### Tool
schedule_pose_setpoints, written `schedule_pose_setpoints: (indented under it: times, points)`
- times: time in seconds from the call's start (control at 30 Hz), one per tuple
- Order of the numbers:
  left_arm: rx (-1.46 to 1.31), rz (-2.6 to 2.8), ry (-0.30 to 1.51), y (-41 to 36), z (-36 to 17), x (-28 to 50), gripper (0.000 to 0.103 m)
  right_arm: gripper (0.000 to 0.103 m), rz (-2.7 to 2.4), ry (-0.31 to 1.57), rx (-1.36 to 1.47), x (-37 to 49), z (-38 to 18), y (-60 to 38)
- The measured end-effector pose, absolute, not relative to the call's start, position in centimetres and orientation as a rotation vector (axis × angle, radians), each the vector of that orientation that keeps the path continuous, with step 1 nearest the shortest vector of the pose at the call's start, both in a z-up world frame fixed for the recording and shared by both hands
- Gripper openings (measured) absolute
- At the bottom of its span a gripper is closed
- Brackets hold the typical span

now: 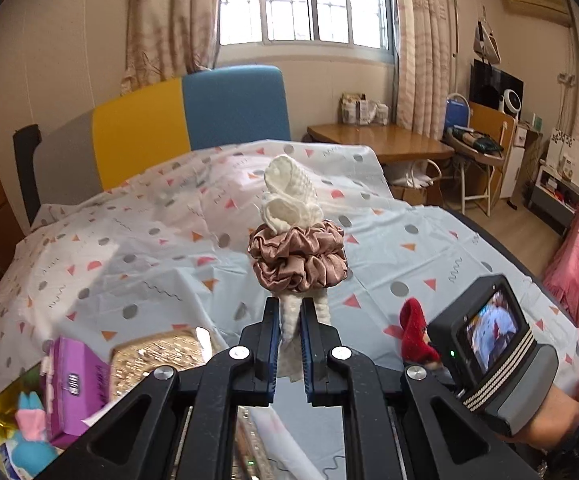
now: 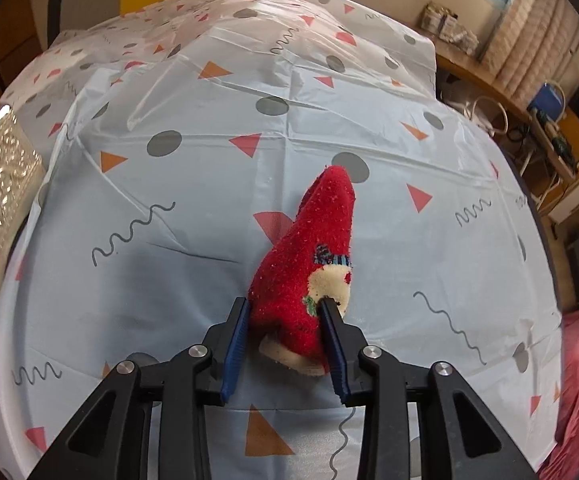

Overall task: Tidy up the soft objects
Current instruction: 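Carry the white towel into the gold tray and open the left gripper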

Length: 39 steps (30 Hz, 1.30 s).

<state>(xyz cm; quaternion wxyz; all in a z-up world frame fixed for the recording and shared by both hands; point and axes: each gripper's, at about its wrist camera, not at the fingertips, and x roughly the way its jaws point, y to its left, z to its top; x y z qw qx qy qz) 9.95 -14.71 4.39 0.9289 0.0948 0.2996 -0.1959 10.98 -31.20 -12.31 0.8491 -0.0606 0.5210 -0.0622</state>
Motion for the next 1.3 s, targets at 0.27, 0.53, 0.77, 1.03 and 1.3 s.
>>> schedule_pose_setpoints:
  times: [0.27, 0.53, 0.77, 1.03, 1.3]
  points:
    - [0.156, -0.378, 0.582, -12.0, 6.4, 9.9, 0.010, 0.036, -0.141, 1.091, -0.145, 11.0, -12.2, -31.0]
    - [0.148, -0.329, 0.549, -9.9, 7.6, 9.8, 0.010, 0.036, -0.141, 1.082, -0.172, 10.9, -12.3, -30.7]
    - [0.095, -0.260, 0.533, -5.3, 8.7, 9.9, 0.010, 0.036, -0.141, 1.071, -0.209, 10.8, -12.5, -30.3]
    - [-0.012, -0.126, 0.554, 4.3, 8.5, 9.4, 0.010, 0.036, -0.149, 1.069, -0.225, 10.7, -12.5, -30.0]
    - [-0.152, 0.079, 0.602, 16.8, 6.0, 6.4, 0.010, 0.036, -0.153, 1.063, -0.247, 10.6, -12.5, -29.8]
